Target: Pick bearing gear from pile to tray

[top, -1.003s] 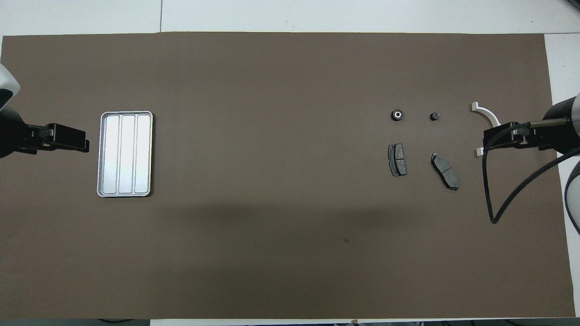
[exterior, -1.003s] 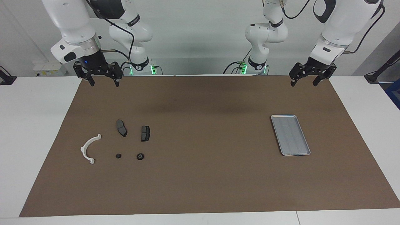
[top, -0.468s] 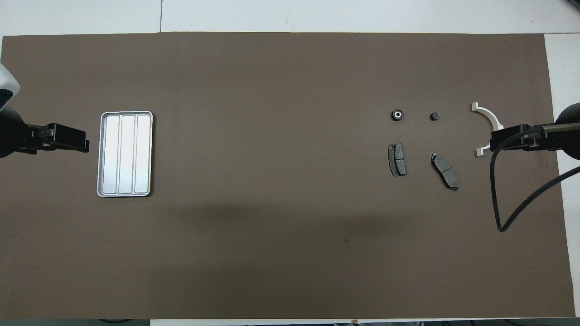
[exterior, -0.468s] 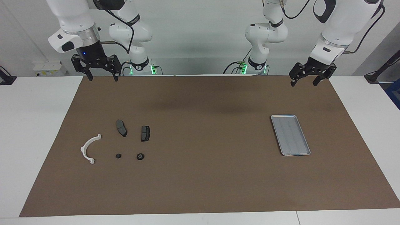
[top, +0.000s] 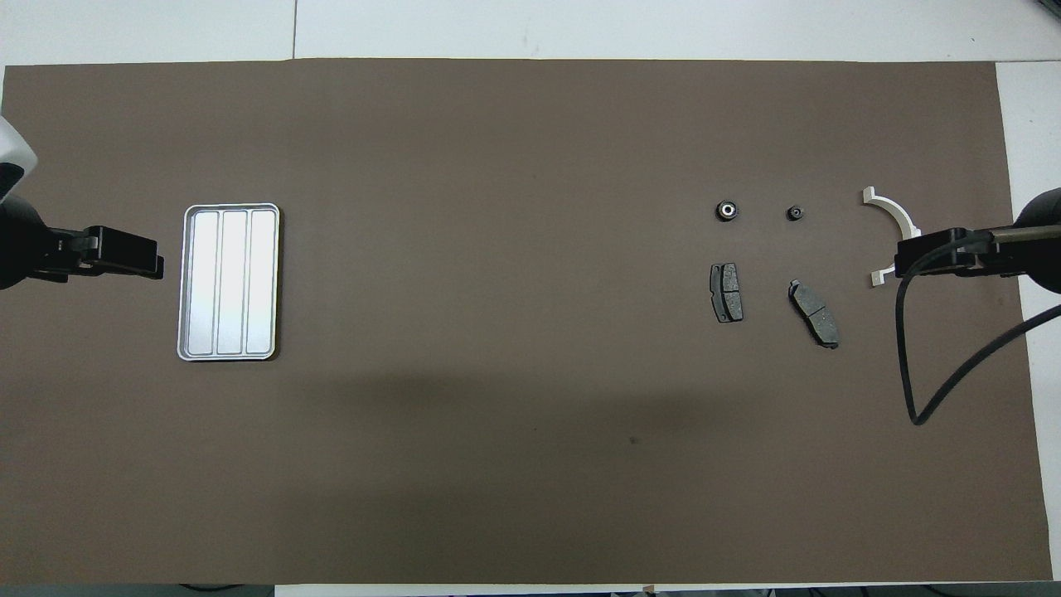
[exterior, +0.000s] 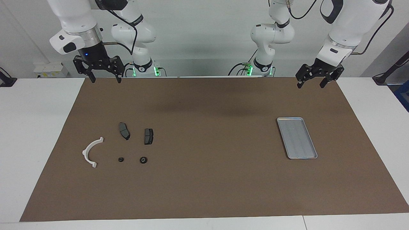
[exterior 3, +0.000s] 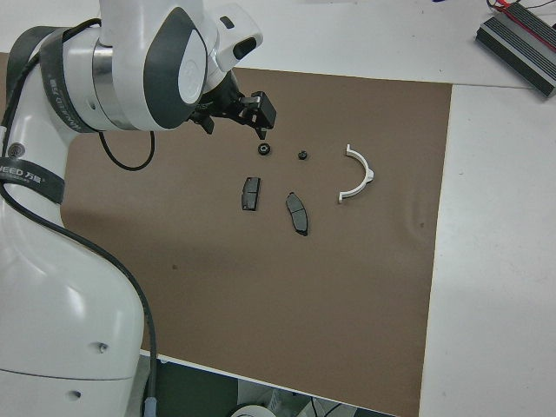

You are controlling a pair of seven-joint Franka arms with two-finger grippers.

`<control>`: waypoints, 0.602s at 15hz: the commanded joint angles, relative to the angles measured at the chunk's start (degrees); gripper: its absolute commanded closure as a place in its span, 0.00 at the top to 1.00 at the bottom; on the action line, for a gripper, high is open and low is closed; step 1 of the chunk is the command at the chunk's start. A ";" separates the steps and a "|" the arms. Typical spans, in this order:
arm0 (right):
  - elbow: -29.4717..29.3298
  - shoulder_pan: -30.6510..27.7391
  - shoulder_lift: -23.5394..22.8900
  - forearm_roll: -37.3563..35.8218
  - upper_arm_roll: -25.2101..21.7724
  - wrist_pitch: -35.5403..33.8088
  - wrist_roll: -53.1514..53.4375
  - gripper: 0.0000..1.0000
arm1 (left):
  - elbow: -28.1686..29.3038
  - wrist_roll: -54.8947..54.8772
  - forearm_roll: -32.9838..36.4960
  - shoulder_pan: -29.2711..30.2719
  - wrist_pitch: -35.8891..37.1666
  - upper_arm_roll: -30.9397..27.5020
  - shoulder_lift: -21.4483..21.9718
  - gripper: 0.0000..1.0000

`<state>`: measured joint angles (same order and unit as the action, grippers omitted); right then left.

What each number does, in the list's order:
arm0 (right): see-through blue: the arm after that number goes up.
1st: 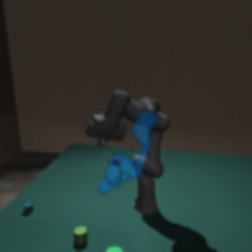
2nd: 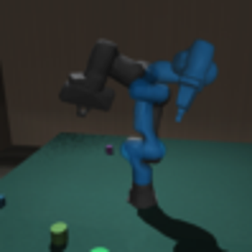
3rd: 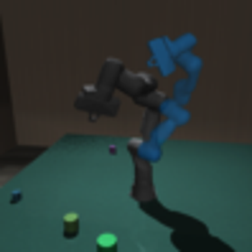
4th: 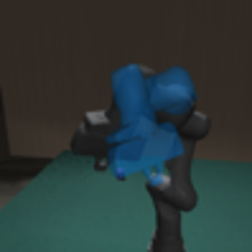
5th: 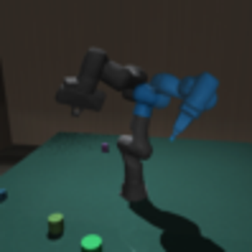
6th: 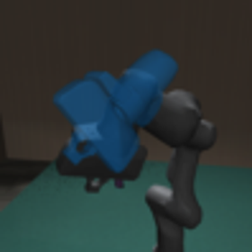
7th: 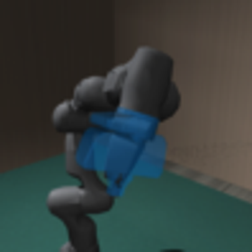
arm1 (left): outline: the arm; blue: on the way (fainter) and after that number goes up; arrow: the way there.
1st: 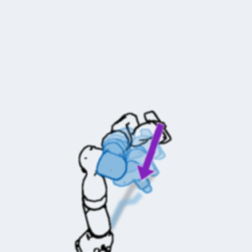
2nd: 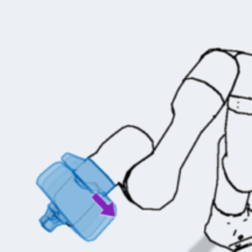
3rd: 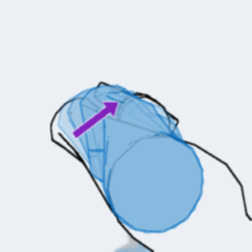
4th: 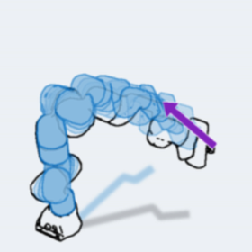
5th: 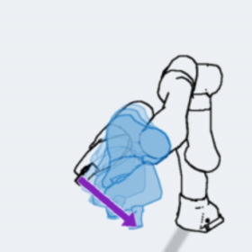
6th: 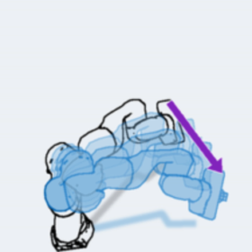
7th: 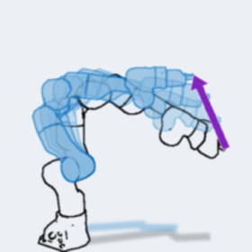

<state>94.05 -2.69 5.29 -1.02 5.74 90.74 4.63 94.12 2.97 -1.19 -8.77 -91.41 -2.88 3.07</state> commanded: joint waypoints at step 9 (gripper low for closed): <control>10.63 0.23 -3.69 1.99 0.42 15.41 1.07 1.00 | 0.54 0.81 0.93 -0.81 0.01 -0.54 0.80 1.00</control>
<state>102.42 -2.42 3.66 -0.55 5.80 102.10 4.76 94.12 3.01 -1.19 -9.06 -91.41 -3.17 3.07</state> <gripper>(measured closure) 0.000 0.000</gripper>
